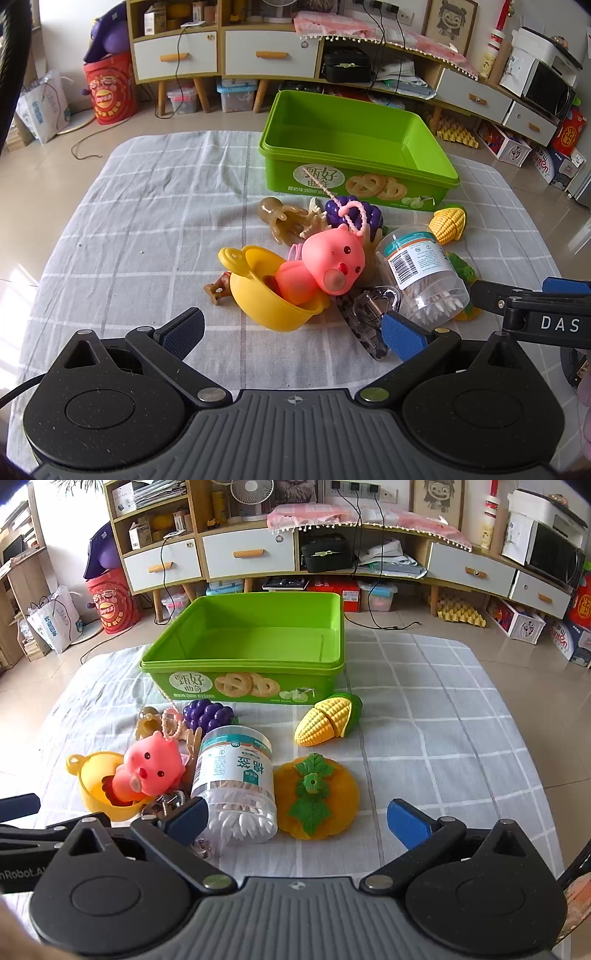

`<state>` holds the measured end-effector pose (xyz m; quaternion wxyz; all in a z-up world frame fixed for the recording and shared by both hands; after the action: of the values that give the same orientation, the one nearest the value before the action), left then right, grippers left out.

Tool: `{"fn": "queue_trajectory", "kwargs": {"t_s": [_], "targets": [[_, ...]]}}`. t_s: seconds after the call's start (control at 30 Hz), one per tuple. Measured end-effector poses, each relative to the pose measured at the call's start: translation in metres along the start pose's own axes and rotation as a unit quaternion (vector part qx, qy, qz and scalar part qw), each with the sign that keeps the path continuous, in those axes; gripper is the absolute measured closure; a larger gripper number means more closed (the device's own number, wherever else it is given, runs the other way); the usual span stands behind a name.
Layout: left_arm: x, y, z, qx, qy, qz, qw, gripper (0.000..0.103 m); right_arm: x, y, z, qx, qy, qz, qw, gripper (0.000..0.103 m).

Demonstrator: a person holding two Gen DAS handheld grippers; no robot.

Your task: Organize rigid objects

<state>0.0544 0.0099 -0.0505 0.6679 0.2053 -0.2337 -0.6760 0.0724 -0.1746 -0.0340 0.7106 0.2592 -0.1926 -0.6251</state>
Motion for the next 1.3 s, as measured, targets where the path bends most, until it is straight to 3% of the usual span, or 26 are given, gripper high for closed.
{"fn": "queue_trajectory", "kwargs": {"t_s": [1.0,1.3], "targets": [[-0.0014,-0.0024,-0.0028,-0.010,-0.007,0.002,0.9999,0.002,0.0032,-0.0001,-0.0025,0.000,0.016,-0.019,1.000,0.014],[-0.0026,-0.0019,-0.0045,-0.013,-0.010,0.002,0.9999,0.002,0.0070,-0.0008,-0.0027,-0.002,0.002,-0.008,1.000,0.014]]}}
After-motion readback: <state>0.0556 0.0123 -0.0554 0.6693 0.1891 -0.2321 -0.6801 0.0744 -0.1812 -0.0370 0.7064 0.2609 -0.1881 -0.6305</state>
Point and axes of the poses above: each gripper's, at about its wrist camera, not at the fingertips, and z roughly against the way its jaws point, x to its right, y to its top, the point moved 10 cm from there along -z, roughly the way its jaws point, and after that the axes turned 3 degrees about -z, right-handed, at the moved point
